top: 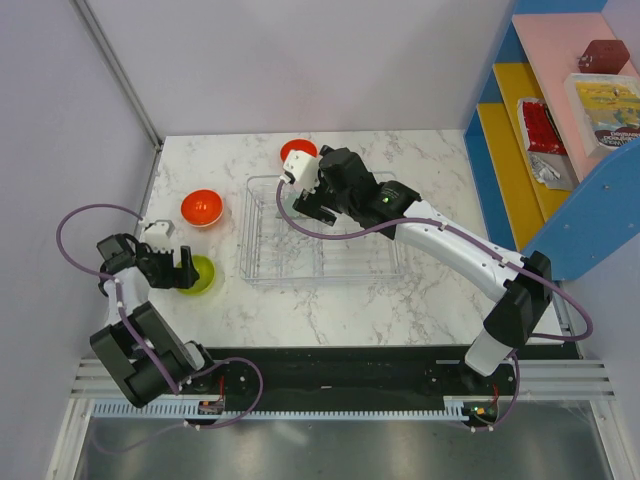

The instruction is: Load the bowls into the dish rack

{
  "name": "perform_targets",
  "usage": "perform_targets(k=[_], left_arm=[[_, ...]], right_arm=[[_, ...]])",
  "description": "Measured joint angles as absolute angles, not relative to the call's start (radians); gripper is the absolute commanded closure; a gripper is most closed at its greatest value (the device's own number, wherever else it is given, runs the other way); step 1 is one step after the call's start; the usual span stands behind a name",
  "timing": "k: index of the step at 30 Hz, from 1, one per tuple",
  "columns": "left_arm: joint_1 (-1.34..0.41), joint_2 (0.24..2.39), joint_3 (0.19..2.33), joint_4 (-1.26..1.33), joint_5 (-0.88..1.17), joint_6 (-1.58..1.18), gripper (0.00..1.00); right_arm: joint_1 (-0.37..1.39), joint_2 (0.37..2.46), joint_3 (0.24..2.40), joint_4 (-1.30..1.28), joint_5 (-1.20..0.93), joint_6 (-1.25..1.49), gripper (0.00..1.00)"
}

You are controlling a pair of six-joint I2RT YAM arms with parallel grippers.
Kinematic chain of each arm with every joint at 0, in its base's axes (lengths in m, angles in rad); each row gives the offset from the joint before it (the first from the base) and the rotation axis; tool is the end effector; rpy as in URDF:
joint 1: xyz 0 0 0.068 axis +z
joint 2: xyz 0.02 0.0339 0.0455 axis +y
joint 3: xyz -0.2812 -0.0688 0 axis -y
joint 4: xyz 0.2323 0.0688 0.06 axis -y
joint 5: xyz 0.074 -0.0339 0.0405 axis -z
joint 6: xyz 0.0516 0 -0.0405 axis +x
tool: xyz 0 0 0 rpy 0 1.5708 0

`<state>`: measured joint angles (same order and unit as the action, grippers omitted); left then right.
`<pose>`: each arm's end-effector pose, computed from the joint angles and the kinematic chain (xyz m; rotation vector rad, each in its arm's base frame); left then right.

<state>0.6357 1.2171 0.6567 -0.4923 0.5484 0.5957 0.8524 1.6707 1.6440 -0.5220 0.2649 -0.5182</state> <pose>0.1847 0.1029 0.2021 0.1313 2.4106 -0.1844 0.2652 0.2828 0.3825 -1.2039 1.7198 -0.0798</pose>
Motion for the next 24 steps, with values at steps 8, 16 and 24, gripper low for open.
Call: perform_targets(k=[8,16,24], left_arm=[[0.636,1.285,0.655,-0.45,0.558,0.601,0.35],[0.636,1.319,0.654,-0.436,0.584,0.605,0.86],[0.638,1.324,0.665,-0.453,0.616,0.604,0.98]], right_arm=[[0.852,1.671,1.644,-0.522,0.258,-0.511,0.02],[0.85,1.671,1.644,-0.522,0.249,-0.501,0.02],[0.837,1.68,1.652,-0.523,0.201,-0.442,0.02]])
